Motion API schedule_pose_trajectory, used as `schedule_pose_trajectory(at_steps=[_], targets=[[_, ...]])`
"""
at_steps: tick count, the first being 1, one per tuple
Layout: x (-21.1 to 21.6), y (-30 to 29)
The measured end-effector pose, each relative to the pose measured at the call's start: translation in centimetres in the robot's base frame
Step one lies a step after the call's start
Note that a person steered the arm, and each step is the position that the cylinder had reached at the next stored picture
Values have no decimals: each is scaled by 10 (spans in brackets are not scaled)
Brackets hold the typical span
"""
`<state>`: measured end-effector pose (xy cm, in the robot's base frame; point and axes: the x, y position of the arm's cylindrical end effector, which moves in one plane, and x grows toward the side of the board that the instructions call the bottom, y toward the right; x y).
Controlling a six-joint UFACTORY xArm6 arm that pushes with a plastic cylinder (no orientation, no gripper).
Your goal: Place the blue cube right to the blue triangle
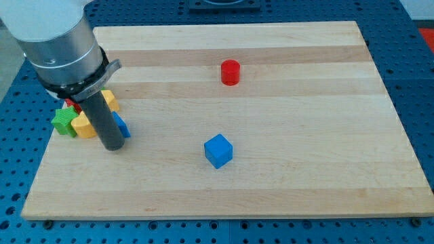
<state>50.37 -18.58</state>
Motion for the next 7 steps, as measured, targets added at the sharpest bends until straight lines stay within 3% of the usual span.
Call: schedule_pose_trajectory(at_steps=[3, 4, 6, 7], targets=[[-24, -8], [6, 11], [103, 145], [81, 227]])
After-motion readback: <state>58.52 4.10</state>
